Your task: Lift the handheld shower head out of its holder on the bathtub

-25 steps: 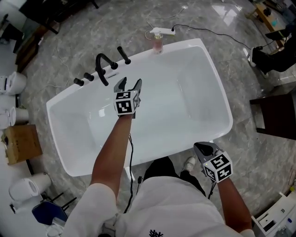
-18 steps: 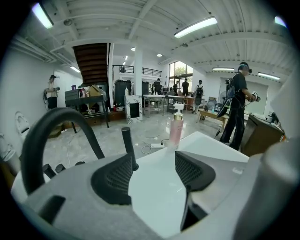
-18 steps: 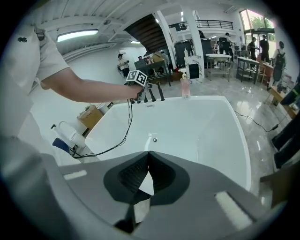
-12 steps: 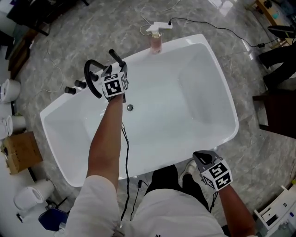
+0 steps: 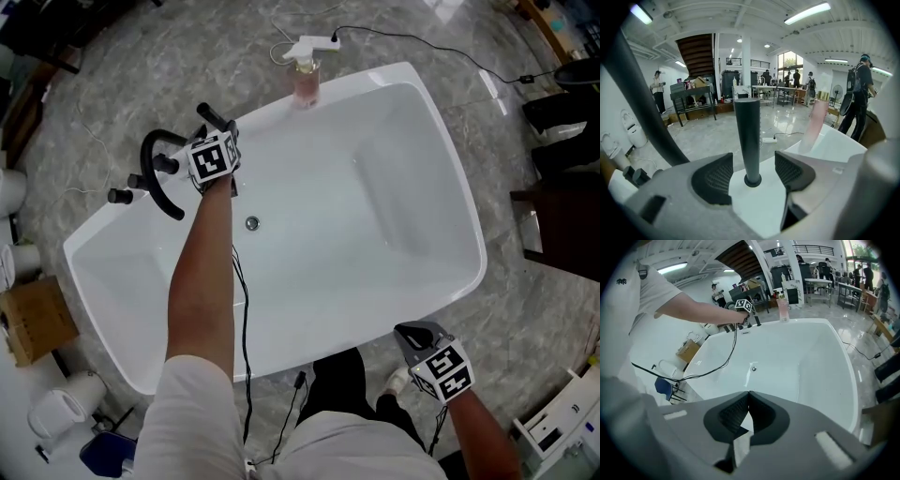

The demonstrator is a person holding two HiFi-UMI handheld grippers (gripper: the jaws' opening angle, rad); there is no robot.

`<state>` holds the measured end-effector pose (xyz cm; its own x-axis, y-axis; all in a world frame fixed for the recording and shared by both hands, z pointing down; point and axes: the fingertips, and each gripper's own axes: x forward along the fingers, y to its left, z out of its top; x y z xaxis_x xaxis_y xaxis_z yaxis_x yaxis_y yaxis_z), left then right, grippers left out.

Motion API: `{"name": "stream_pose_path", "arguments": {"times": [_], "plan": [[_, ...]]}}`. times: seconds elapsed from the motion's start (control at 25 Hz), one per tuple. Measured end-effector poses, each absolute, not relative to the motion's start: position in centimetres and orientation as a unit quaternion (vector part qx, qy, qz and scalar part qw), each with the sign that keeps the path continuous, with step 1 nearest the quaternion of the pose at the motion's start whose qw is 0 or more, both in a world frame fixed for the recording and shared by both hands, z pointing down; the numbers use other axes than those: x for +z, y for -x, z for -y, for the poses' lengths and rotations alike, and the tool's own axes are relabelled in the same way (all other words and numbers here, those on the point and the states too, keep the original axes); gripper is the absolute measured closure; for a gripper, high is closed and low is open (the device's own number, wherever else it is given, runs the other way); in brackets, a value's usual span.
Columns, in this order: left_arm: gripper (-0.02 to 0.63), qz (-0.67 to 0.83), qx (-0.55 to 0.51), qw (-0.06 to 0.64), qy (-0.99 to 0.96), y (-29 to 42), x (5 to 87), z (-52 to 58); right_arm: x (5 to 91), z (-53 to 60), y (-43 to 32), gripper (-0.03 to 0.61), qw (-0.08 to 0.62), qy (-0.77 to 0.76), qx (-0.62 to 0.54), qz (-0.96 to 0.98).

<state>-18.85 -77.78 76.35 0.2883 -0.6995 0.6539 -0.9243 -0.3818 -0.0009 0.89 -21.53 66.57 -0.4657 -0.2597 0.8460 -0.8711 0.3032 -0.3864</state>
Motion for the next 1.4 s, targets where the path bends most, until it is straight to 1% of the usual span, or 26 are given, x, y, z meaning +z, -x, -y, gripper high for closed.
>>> {"name": "stream_pose_path", "arguments": {"times": [0.12, 0.32, 0.48, 0.52, 0.76, 1.08, 1.4], "plan": [[0.337, 0.521, 0.296, 0.189, -0.778, 18.9, 77.6, 78.7, 67.3, 21.9, -0.7, 0.565, 0.346, -0.382, 0.448, 0.731], [0.377, 0.531, 0.299, 0.187, -0.77, 19.0, 78.7, 79.7, 68.4, 22.3, -0.5, 0.565, 0.351, -0.372, 0.45, 0.732], [0.44, 0.533, 0.297, 0.194, -0.768, 19.2, 79.5, 79.7, 69.1, 22.5, 0.1, 0.565, 0.35, -0.365, 0.453, 0.734], [0.466, 0.532, 0.297, 0.193, -0.769, 19.1, 79.5, 79.7, 69.3, 22.6, 0.2, 0.565, 0.352, -0.363, 0.451, 0.735], [0.474, 0.527, 0.31, 0.182, -0.77, 18.8, 79.0, 79.1, 71.0, 22.9, 0.7, 0.565, 0.367, -0.343, 0.453, 0.736], [0.476, 0.523, 0.305, 0.129, -0.785, 18.0, 75.2, 77.8, 72.2, 22.4, 1.0, 0.565, 0.382, -0.323, 0.466, 0.73], [0.476, 0.507, 0.312, 0.084, -0.799, 16.8, 70.7, 74.8, 72.6, 21.1, 2.2, 0.565, 0.417, -0.278, 0.469, 0.727]]}}
